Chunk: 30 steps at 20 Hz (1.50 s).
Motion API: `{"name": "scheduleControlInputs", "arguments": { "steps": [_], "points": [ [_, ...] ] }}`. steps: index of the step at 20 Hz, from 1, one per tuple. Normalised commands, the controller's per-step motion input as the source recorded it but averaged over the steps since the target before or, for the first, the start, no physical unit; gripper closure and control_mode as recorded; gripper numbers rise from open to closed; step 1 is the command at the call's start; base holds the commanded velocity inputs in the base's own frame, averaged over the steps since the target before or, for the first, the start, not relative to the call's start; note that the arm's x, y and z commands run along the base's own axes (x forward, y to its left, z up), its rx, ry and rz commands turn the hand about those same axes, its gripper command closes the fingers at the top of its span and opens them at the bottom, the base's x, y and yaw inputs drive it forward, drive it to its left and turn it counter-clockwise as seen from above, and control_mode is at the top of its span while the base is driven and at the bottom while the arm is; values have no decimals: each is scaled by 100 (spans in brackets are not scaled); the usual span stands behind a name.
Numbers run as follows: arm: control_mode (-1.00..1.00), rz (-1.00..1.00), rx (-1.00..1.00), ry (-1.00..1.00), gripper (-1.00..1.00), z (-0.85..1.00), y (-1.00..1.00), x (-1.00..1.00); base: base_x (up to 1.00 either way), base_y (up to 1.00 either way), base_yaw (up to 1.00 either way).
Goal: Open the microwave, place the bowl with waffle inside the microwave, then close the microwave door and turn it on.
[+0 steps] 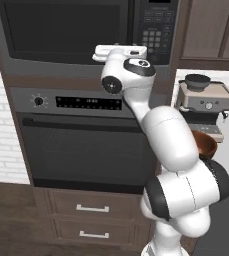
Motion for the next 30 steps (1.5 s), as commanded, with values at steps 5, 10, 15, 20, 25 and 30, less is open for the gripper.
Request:
{"name": "scheduleControlInputs", "arguments": {
  "steps": [5,10,15,20,25,30],
  "points": [
    [-100,-6,0,11,100,-9,0,76,0,0,0],
    [-100,-2,5,12,100,-5,-1,54,0,0,0],
    [-100,0,4,16,100,-15,16,13,0,0,0],
    [-100,3,4,14,100,-60,58,-33,0,0,0],
    [-100,6,1,11,100,-68,86,-53,0,0,0],
    [-100,5,0,5,100,-74,100,-81,0,0,0]
  ]
}}
